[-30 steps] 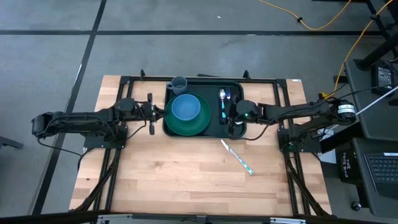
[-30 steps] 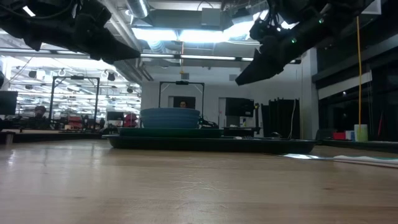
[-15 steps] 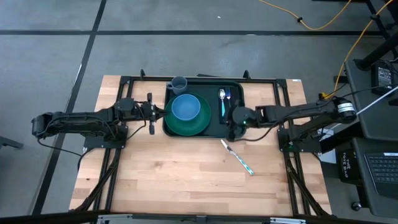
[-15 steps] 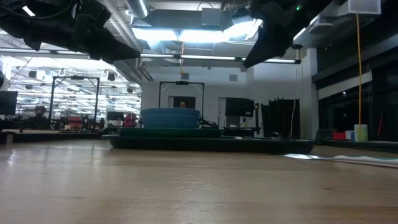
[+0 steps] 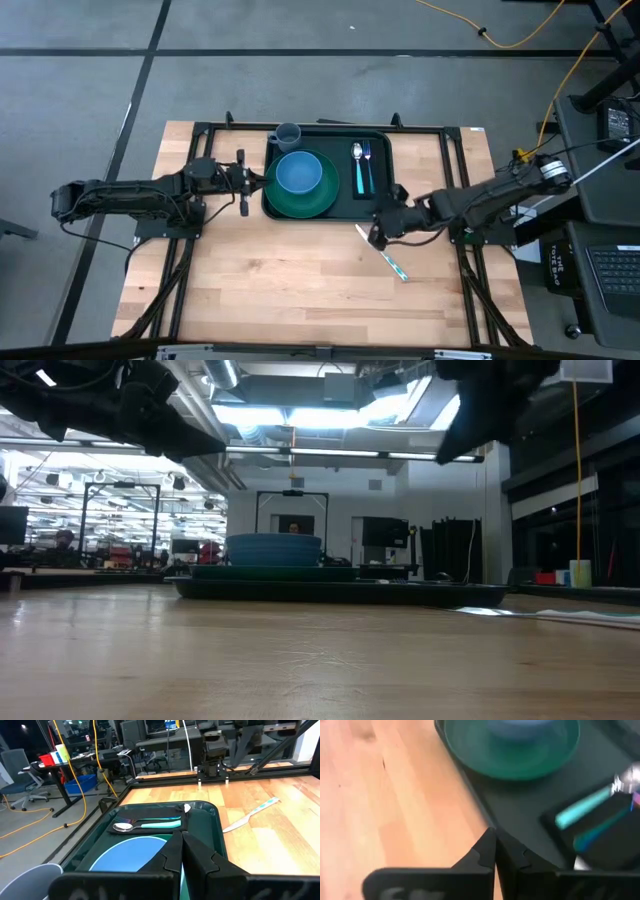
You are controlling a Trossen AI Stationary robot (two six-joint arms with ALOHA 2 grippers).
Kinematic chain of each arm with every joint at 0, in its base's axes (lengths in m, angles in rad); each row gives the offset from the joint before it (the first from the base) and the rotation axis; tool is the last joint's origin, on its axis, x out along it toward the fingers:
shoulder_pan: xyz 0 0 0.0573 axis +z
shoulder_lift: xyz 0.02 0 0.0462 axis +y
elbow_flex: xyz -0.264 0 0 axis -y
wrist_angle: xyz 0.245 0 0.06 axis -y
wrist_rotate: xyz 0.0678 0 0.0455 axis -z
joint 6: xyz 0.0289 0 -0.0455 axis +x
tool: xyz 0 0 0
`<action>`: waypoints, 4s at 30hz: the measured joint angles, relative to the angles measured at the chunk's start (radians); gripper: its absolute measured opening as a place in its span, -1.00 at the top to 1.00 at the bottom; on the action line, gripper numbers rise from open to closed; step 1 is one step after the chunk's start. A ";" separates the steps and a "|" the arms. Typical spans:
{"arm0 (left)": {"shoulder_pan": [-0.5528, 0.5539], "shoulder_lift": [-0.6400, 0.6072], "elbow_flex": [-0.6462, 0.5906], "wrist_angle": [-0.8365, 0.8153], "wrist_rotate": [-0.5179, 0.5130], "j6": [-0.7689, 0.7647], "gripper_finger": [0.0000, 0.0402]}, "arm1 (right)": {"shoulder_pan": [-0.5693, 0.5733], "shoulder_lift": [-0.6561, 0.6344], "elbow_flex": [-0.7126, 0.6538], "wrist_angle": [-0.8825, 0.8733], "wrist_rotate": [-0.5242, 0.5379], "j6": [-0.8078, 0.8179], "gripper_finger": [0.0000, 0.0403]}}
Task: Set up tray
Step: Put the white patterned table knife on the black table napkin to the right of the blue fork
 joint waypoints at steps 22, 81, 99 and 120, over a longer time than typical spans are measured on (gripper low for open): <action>0.000 0.000 -0.001 0.034 0.000 0.000 0.97 | 0.176 0.196 0.252 -0.491 -0.217 0.391 0.95; 0.000 0.000 -0.001 0.060 -0.083 0.052 0.95 | 0.166 0.338 -0.114 -0.027 -0.269 0.348 0.00; 0.000 0.000 0.000 0.059 -0.082 0.052 0.94 | 0.114 0.390 -0.073 -0.055 -0.321 0.384 0.28; 0.000 0.000 0.000 0.059 -0.081 0.051 0.96 | 0.107 0.390 -0.068 -0.071 -0.326 0.445 0.90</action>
